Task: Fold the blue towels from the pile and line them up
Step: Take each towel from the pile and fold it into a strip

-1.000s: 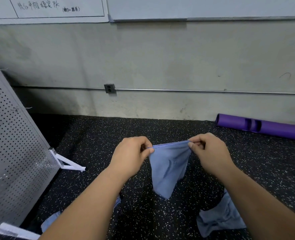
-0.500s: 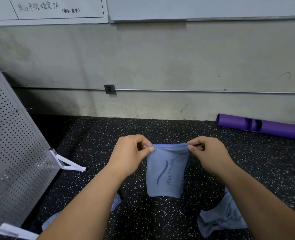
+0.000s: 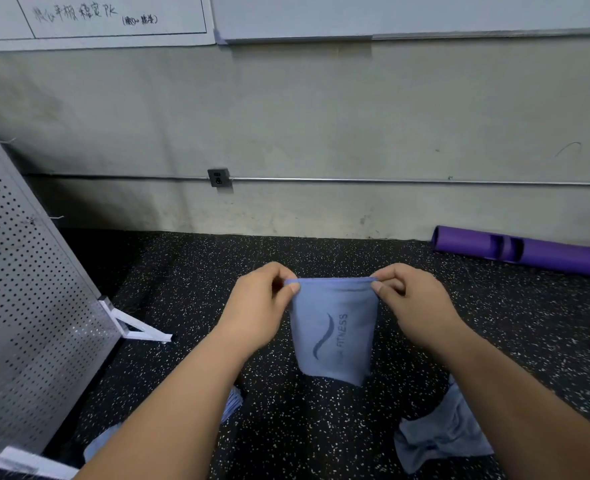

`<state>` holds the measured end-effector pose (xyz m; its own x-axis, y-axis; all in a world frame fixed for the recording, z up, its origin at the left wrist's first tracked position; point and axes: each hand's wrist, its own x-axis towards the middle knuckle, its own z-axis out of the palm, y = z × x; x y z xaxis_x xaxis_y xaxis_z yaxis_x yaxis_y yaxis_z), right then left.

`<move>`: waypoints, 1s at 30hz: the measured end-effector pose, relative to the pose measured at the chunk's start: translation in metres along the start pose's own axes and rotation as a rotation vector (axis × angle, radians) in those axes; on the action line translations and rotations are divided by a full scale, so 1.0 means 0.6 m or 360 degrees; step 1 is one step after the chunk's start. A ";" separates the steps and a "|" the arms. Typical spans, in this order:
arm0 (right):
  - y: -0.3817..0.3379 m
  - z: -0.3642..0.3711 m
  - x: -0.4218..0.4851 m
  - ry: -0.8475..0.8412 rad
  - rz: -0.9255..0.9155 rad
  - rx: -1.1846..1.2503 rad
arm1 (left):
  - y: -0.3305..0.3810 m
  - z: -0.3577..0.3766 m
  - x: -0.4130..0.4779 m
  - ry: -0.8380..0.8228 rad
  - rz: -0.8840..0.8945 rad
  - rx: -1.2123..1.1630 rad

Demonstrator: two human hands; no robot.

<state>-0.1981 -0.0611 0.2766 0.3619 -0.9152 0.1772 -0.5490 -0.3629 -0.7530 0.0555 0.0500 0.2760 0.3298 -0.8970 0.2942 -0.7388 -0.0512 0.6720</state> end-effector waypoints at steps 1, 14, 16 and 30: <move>0.000 -0.002 0.001 0.0007 -0.0005 0.0010 | 0.000 -0.001 0.003 0.0043 -0.0059 -0.0127; -0.004 -0.004 0.002 -0.0009 -0.0020 0.0578 | 0.007 -0.010 0.006 0.0186 -0.0131 -0.0637; -0.006 -0.004 0.002 -0.0008 -0.0040 0.0637 | 0.007 -0.014 0.006 0.0204 -0.0127 -0.0639; -0.039 0.015 -0.020 -0.0155 -0.0228 0.0303 | -0.002 -0.008 -0.008 -0.0315 0.0092 -0.0079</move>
<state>-0.1829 -0.0398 0.2866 0.5016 -0.8324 0.2356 -0.3385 -0.4395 -0.8320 0.0575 0.0567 0.2770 0.1622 -0.9668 0.1975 -0.7217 0.0203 0.6920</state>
